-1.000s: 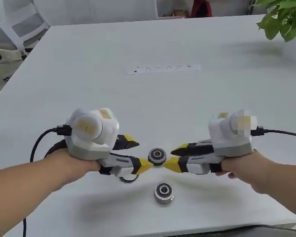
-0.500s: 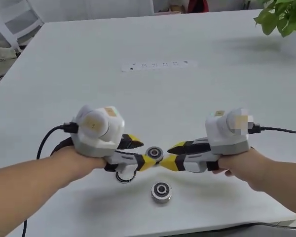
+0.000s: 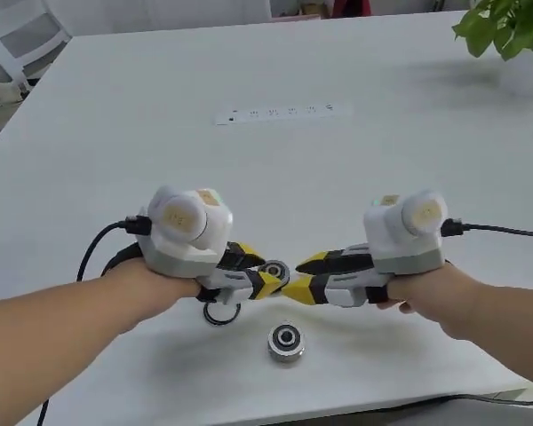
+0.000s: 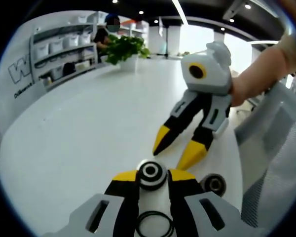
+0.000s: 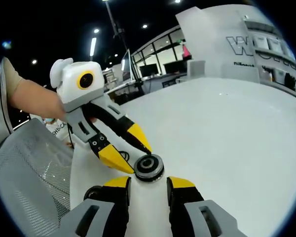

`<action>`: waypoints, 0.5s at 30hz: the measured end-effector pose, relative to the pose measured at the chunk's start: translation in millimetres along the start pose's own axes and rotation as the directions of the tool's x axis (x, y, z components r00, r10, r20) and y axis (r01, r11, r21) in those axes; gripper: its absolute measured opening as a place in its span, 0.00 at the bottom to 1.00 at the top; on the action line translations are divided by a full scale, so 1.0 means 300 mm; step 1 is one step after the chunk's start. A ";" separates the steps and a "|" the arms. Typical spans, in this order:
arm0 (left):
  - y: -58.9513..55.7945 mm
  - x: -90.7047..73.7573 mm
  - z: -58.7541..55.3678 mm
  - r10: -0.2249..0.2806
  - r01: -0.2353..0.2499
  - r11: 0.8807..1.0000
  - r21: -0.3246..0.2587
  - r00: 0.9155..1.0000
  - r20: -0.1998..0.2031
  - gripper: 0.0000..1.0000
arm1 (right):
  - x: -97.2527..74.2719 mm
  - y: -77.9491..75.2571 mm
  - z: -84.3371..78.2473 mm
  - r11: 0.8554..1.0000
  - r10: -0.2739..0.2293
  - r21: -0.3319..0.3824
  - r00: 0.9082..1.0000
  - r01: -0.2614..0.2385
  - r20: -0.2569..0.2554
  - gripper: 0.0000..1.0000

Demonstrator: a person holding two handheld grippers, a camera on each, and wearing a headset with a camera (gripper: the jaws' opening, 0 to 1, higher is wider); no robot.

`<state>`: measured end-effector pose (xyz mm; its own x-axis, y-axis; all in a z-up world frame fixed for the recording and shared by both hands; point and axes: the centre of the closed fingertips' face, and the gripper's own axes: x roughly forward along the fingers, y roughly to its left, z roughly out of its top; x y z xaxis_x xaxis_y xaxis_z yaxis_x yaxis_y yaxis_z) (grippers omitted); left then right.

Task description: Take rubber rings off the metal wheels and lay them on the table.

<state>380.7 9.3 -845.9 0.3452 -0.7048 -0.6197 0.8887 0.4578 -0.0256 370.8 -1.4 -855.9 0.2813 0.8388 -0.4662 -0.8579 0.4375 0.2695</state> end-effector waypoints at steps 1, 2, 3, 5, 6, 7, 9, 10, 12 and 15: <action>-0.002 0.001 0.002 0.000 0.000 1.000 -0.001 1.000 -0.001 0.23 | 0.000 0.000 0.000 1.000 0.000 -0.001 1.000 0.000 0.000 0.28; -0.004 0.002 0.005 0.001 -0.001 1.000 0.000 1.000 0.000 0.22 | -0.001 0.001 -0.001 1.000 0.000 -0.001 1.000 0.000 -0.001 0.28; -0.005 0.004 0.007 0.001 -0.001 1.000 0.001 1.000 0.000 0.22 | -0.001 0.001 -0.001 1.000 0.000 -0.001 1.000 0.000 -0.001 0.28; -0.008 0.009 0.007 -0.001 0.001 1.000 0.007 1.000 -0.004 0.20 | -0.001 -0.002 -0.003 1.000 -0.001 -0.003 1.000 0.001 -0.001 0.28; -0.008 0.011 0.007 0.000 0.000 1.000 0.012 1.000 -0.006 0.19 | -0.002 0.000 -0.001 1.000 -0.002 -0.004 1.000 0.002 -0.001 0.28; -0.008 0.013 0.004 0.003 -0.002 1.000 0.020 1.000 -0.013 0.19 | -0.003 0.000 -0.001 1.000 -0.003 -0.004 1.000 0.003 -0.001 0.28; -0.001 0.013 0.002 0.011 -0.011 0.999 0.030 1.000 -0.015 0.17 | -0.002 -0.003 0.000 1.000 -0.004 -0.005 1.000 0.004 0.001 0.28; 0.002 0.013 0.002 0.014 -0.013 0.999 0.029 1.000 -0.013 0.16 | -0.002 -0.004 0.001 1.000 -0.004 -0.005 1.000 0.004 0.001 0.28; 0.006 0.013 0.003 0.019 -0.018 0.999 0.028 1.000 -0.013 0.15 | 0.000 -0.005 0.002 1.000 -0.005 -0.007 1.000 0.005 0.001 0.28; 0.007 0.016 0.003 0.023 -0.022 0.998 0.060 1.000 -0.010 0.14 | 0.007 -0.002 0.005 1.000 -0.003 -0.012 1.000 0.003 0.002 0.28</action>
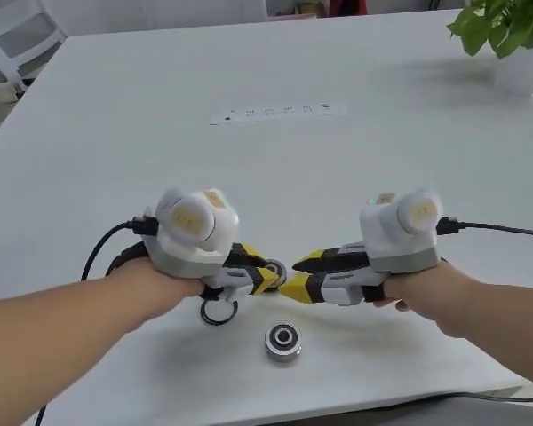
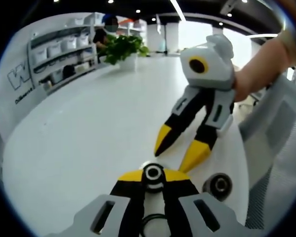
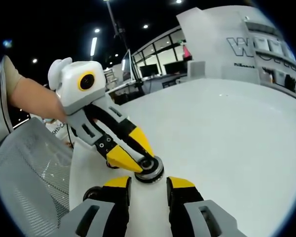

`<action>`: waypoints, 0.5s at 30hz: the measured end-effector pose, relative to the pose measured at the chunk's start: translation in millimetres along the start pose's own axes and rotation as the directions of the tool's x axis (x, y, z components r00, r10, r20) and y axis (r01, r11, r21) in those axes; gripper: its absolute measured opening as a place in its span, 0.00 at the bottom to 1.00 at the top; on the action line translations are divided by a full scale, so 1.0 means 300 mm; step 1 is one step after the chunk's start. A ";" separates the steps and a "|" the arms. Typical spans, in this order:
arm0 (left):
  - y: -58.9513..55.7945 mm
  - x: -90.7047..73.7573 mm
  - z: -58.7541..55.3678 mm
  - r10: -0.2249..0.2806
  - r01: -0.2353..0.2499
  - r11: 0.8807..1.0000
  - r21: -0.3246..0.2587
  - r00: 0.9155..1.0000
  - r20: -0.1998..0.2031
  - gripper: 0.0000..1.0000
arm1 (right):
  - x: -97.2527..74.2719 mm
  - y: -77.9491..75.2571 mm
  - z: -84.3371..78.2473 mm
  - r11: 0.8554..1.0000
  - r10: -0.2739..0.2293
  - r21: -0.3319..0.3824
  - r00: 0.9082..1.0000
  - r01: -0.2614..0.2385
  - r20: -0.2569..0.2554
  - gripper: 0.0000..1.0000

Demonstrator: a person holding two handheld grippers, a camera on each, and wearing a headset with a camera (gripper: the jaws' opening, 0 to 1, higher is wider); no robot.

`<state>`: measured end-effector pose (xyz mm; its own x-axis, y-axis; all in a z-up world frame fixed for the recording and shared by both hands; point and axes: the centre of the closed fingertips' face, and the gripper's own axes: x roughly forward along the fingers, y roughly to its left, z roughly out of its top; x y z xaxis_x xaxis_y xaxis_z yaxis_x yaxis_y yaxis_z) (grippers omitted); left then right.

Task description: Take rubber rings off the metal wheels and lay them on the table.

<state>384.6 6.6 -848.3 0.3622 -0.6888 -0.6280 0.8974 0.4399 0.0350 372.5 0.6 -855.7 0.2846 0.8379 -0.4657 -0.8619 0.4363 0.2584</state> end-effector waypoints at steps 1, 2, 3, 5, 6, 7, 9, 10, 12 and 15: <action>0.003 -0.001 -0.003 0.008 -0.008 1.000 -0.009 1.000 -0.003 0.14 | 0.002 0.002 0.000 1.000 0.001 -0.002 1.000 -0.001 0.000 0.28; 0.002 -0.001 -0.003 0.011 -0.011 1.000 -0.014 1.000 -0.003 0.14 | 0.007 0.004 0.000 1.000 0.004 -0.005 1.000 -0.004 -0.002 0.27; 0.002 0.000 -0.003 0.015 -0.015 1.000 -0.017 1.000 -0.001 0.14 | 0.010 0.005 -0.001 1.000 0.005 -0.008 1.000 -0.005 -0.005 0.27; 0.003 0.001 -0.003 0.021 -0.021 1.000 -0.021 1.000 0.001 0.14 | 0.015 0.009 -0.002 1.000 0.006 -0.014 1.000 -0.006 -0.009 0.26; 0.003 0.001 -0.003 0.023 -0.023 0.999 -0.023 1.000 0.002 0.14 | 0.017 0.009 -0.003 1.000 0.005 -0.016 1.000 -0.005 -0.012 0.26; 0.003 0.001 -0.003 0.026 -0.025 0.999 -0.026 1.000 0.003 0.14 | 0.019 0.004 -0.003 1.000 -0.003 -0.019 1.000 0.003 -0.013 0.26; 0.004 0.002 -0.003 0.033 -0.033 0.999 -0.035 0.999 0.009 0.14 | 0.020 0.000 0.000 1.000 -0.007 -0.018 1.000 0.007 -0.008 0.26; 0.004 0.002 -0.003 0.036 -0.035 0.999 -0.036 0.999 0.011 0.14 | 0.021 -0.001 0.002 1.000 -0.008 -0.016 1.000 0.008 -0.007 0.25; 0.003 0.001 -0.003 0.042 -0.041 0.998 -0.039 0.999 0.015 0.14 | 0.022 -0.003 0.002 1.000 -0.010 -0.019 1.000 0.009 -0.008 0.24; 0.003 0.002 -0.003 0.047 -0.046 0.998 -0.041 0.999 0.016 0.14 | 0.025 0.000 -0.003 1.000 -0.010 -0.029 1.000 0.009 -0.014 0.23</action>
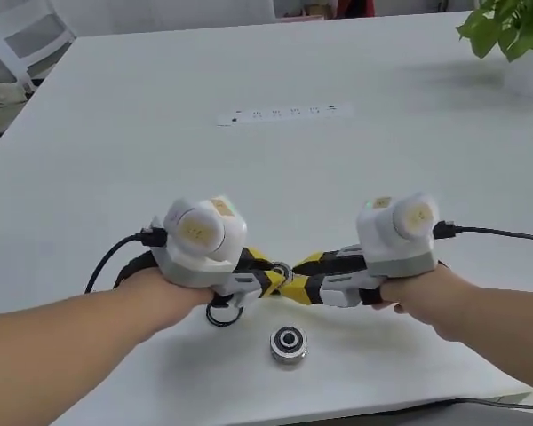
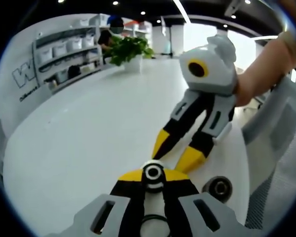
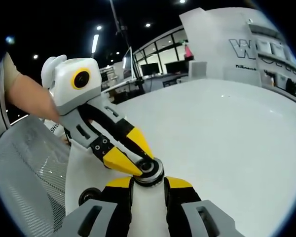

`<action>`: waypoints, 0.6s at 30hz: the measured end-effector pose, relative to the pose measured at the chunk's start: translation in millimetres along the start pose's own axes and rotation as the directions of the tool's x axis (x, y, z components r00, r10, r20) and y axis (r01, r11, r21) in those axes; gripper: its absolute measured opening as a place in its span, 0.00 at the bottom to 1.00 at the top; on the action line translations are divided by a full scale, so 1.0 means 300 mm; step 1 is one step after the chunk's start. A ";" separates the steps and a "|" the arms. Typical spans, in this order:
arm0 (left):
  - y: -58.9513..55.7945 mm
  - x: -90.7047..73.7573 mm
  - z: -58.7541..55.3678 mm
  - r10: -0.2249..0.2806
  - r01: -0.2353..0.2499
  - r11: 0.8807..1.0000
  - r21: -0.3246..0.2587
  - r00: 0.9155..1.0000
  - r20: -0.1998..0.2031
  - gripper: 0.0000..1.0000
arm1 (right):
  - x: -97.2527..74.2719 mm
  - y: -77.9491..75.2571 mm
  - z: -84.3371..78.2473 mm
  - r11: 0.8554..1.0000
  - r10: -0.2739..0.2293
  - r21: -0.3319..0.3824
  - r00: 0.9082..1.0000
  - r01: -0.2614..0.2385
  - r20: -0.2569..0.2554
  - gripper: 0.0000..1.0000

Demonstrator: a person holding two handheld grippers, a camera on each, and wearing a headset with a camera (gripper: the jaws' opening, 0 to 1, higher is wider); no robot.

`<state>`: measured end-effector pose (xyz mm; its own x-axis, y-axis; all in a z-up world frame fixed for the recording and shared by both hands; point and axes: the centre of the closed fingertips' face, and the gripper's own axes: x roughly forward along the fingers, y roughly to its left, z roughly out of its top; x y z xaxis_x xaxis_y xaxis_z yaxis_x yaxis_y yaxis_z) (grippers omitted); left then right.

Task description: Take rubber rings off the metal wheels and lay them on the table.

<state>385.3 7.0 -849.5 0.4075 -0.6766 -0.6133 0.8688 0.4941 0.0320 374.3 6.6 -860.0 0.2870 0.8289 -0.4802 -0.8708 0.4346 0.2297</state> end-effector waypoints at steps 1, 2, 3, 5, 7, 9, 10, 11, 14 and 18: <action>0.000 0.000 0.000 0.001 -0.001 1.000 -0.001 1.000 0.000 0.14 | 0.001 0.003 -0.001 1.000 0.001 -0.002 1.000 -0.001 -0.001 0.22; 0.000 0.000 0.000 0.001 -0.001 1.000 -0.002 1.000 0.001 0.14 | 0.003 0.003 -0.003 1.000 -0.004 -0.006 1.000 0.004 -0.003 0.22; -0.001 -0.001 0.000 0.002 -0.002 1.000 -0.003 1.000 0.001 0.14 | 0.003 0.002 -0.004 1.000 -0.004 -0.007 1.000 0.004 -0.004 0.22; -0.002 -0.001 0.000 0.002 -0.002 1.000 -0.005 1.000 0.001 0.14 | 0.002 0.001 -0.004 1.000 -0.005 -0.007 1.000 0.005 -0.005 0.21; -0.003 -0.002 0.000 0.004 -0.004 1.000 -0.005 1.000 0.000 0.14 | -0.002 -0.001 -0.010 1.000 -0.012 -0.023 1.000 0.012 -0.017 0.19; -0.003 -0.002 0.000 0.006 -0.006 1.000 -0.006 1.000 0.001 0.14 | -0.006 -0.003 -0.016 1.000 -0.011 -0.019 1.000 0.010 -0.019 0.17; -0.003 -0.002 0.001 0.008 -0.008 1.000 -0.008 1.000 0.002 0.14 | -0.008 -0.004 -0.019 1.000 -0.010 -0.016 1.000 0.010 -0.020 0.15; -0.003 -0.002 0.001 0.009 -0.009 1.000 -0.010 1.000 0.002 0.14 | -0.009 -0.004 -0.019 1.000 -0.010 -0.013 1.000 0.009 -0.019 0.14; -0.002 -0.002 0.000 0.014 -0.014 1.000 -0.019 1.000 0.002 0.14 | -0.011 -0.002 -0.021 1.000 -0.010 -0.007 1.000 0.010 -0.021 0.12; -0.004 -0.002 0.001 0.017 -0.017 1.000 -0.018 1.000 0.001 0.14 | -0.013 0.001 -0.022 1.000 -0.008 0.008 1.000 0.008 -0.025 0.09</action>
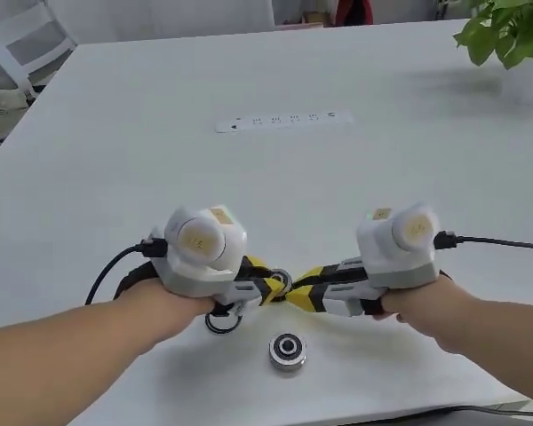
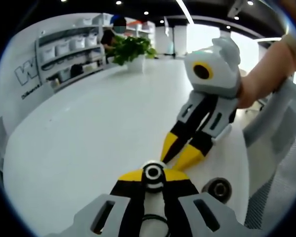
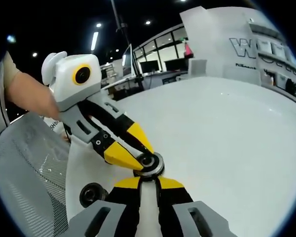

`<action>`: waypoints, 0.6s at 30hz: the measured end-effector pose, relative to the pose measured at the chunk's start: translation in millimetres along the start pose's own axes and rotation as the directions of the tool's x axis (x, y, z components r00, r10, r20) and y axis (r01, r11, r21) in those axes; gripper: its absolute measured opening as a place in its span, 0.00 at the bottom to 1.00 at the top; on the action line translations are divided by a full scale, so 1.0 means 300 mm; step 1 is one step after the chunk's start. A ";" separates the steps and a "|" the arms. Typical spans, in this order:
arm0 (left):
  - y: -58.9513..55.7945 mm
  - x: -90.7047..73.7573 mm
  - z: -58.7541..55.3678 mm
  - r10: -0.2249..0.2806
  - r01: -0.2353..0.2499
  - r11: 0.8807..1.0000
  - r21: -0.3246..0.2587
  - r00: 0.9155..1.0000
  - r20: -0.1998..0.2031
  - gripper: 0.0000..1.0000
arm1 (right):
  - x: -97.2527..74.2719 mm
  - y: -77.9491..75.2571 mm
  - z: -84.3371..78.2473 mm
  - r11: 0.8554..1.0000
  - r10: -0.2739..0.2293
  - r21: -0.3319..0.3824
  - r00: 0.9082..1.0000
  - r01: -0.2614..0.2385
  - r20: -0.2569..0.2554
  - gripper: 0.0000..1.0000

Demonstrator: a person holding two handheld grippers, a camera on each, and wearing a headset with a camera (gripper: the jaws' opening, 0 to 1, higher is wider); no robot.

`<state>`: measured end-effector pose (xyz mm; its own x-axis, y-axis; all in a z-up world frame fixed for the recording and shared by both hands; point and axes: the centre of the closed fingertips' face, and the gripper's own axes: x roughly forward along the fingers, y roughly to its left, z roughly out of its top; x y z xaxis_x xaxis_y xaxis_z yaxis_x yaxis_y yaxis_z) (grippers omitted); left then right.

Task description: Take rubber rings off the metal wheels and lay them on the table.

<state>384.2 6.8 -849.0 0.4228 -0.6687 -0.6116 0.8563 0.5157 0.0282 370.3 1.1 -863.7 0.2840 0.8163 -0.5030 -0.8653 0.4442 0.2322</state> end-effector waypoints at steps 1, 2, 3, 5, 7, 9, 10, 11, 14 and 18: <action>0.000 -0.001 -0.001 0.001 -0.001 1.000 0.001 1.000 0.000 0.14 | 0.000 0.000 -0.001 1.000 -0.001 0.003 1.000 0.001 0.000 0.08; 0.000 -0.001 -0.001 0.002 -0.002 1.000 0.002 1.000 -0.001 0.14 | -0.001 0.001 -0.002 1.000 -0.001 0.005 1.000 0.001 -0.001 0.08; -0.001 -0.001 -0.001 0.003 -0.003 1.000 0.004 1.000 -0.001 0.14 | -0.001 0.000 -0.002 1.000 -0.002 0.010 1.000 0.002 -0.001 0.06; -0.003 -0.002 -0.001 0.004 -0.004 1.000 0.005 1.000 -0.001 0.14 | -0.002 -0.004 -0.007 1.000 -0.003 0.017 1.000 0.004 -0.006 0.03; -0.002 -0.002 -0.002 0.006 -0.006 1.000 0.008 1.000 -0.001 0.14 | -0.004 -0.003 -0.008 0.999 -0.005 0.039 1.000 0.005 -0.003 0.02; -0.003 -0.002 -0.002 0.008 -0.008 1.000 0.012 1.000 -0.002 0.14 | -0.005 -0.005 -0.007 0.998 -0.004 0.062 1.000 0.004 -0.001 0.02; -0.004 -0.002 -0.002 0.009 -0.009 1.000 0.015 1.000 -0.003 0.14 | -0.005 -0.007 -0.008 0.997 -0.004 0.080 1.000 0.004 0.000 0.01; -0.004 -0.002 -0.003 0.012 -0.012 1.000 0.022 1.000 -0.005 0.14 | -0.006 -0.010 -0.009 0.993 -0.006 0.114 1.000 0.006 0.001 0.01; -0.005 -0.002 -0.003 0.017 -0.017 0.999 0.027 1.000 -0.009 0.13 | -0.013 -0.014 -0.004 0.981 -0.003 0.192 1.000 0.000 0.014 0.00; -0.003 -0.003 -0.003 0.018 -0.018 0.999 0.027 1.000 -0.011 0.13 | -0.021 -0.020 -0.001 0.972 -0.005 0.234 1.000 -0.002 0.029 0.00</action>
<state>382.9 7.3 -849.2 0.4350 -0.6536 -0.6193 0.8565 0.5126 0.0606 373.7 -6.7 -862.1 0.3005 0.8246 -0.4794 -0.7450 0.5167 0.4218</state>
